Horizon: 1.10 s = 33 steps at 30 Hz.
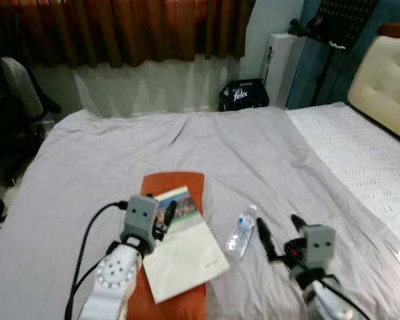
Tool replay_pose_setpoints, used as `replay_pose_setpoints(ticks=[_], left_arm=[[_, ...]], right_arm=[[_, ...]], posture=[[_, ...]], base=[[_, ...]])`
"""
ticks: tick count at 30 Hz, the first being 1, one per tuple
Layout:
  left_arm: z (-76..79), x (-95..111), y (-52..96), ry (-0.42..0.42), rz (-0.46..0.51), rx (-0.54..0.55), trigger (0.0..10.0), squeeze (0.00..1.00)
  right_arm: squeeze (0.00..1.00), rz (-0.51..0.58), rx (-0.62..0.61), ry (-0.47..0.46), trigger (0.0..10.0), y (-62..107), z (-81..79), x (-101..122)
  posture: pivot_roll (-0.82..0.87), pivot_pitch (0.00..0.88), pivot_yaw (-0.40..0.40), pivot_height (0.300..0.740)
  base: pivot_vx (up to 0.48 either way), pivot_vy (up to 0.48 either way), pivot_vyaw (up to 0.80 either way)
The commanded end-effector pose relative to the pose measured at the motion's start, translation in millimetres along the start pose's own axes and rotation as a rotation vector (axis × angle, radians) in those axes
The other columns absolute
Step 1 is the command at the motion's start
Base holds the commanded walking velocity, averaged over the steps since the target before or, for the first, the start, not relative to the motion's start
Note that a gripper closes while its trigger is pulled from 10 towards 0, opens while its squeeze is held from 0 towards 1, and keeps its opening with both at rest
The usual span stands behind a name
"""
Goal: Clean up the room
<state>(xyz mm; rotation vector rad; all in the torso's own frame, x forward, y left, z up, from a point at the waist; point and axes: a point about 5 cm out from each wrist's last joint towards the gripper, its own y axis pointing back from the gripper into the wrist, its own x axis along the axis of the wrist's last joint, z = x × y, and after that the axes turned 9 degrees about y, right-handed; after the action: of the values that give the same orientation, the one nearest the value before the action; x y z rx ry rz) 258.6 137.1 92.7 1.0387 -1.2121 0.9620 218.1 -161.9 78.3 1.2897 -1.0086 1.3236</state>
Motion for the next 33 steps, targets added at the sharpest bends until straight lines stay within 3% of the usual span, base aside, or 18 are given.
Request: replay_pose_setpoints(ticks=[1, 8, 14, 20, 21, 24, 25, 26, 29, 31, 32, 33], left_arm=[[5.4, -1, -2.4, 0.02, -0.003, -0.011, 10.0, 0.0], [-3.2, -1, -2.7, 0.087, 0.017, 0.045, 10.0, 0.0], [-37.2, -12, -4.5, 0.247, 0.01, 0.254, 10.0, 0.0], [-40.8, -15, -6.2, 0.226, -0.001, 0.274, 10.0, 0.0], [-37.8, -23, -6.0, 0.187, -0.057, 0.246, 10.0, 0.0], [-28.3, -31, 17.6, 0.041, -0.077, 0.098, 10.0, 0.0], [-27.6, -33, 29.1, 0.028, -0.074, 0.071, 10.0, 0.0], [-27.6, -33, 29.1, 0.028, -0.074, 0.071, 10.0, 0.0], [-22.1, -28, 60.0, 0.027, -0.038, 0.019, 10.0, 0.0], [-17.9, -15, 66.8, 0.0, 0.031, 0.021, 10.0, 0.0], [-17.9, -15, 66.8, 0.0, 0.031, 0.021, 10.0, 0.0], [-19.1, -3, 74.7, 0.011, 0.093, 0.065, 10.0, 0.0]], right_arm=[[0.0, 0.003, -0.016, 0.018, 10.0, 2.1, 6.4, 3], [0.0, 0.003, -0.021, 0.02, 10.0, 1.3, 8.8, 3], [0.0, -0.002, 0.019, 0.084, 10.0, -6.0, 6.3, 7], [0.0, 0.035, 0.04, 0.058, 10.0, -12.3, 4.9, 15], [0.0, 0.025, 0.038, 0.071, 10.0, -12.3, 5.0, 13], [0.0, 0.012, 0.007, 0.039, 10.0, -7.1, 8.2, 9], [0.0, 0.008, -0.003, 0.024, 10.0, -3.6, 10.3, 7], [0.0, 0.008, -0.003, 0.024, 10.0, -3.6, 10.3, 7], [0.0, -0.023, -0.042, -0.018, 10.0, 8.0, 19.3, -2], [0.0, -0.007, -0.091, -0.074, 10.0, 17.4, 27.3, -3], [0.0, -0.007, -0.091, -0.074, 10.0, 17.4, 27.3, -3], [0.0, -0.005, -0.071, -0.044, 10.0, 28.8, 27.9, -5]], posture=[[-0.01, 0.0, -0.002, 0.736], [-0.01, 0.0, -0.004, 0.736], [-0.01, 0.0, -0.015, 0.736], [-0.01, 0.0, -0.018, 0.736], [0.0, 0.0, -0.018, 0.736], [0.0, 0.0, -0.03, 0.736], [0.01, 0.0, -0.039, 0.736], [0.01, 0.0, -0.039, 0.736], [0.04, 0.0, -0.057, 0.736], [0.06, 0.0, -0.071, 0.736], [0.06, 0.0, -0.071, 0.736], [0.07, 0.0, -0.086, 0.736]], base=[[0.0, -0.458, 0.0], [0.0, -0.458, 0.0], [0.0, -0.452, 0.0], [0.087, -0.423, 0.14], [0.0, 0.0, 0.71], [0.0, 0.0, 0.45], [0.0, 0.0, 0.0], [0.0, 0.0, 0.0], [0.0, 0.0, 0.0], [0.0, 0.0, 0.0], [0.0, 0.0, 0.0], [0.0, 0.0, 0.0]])
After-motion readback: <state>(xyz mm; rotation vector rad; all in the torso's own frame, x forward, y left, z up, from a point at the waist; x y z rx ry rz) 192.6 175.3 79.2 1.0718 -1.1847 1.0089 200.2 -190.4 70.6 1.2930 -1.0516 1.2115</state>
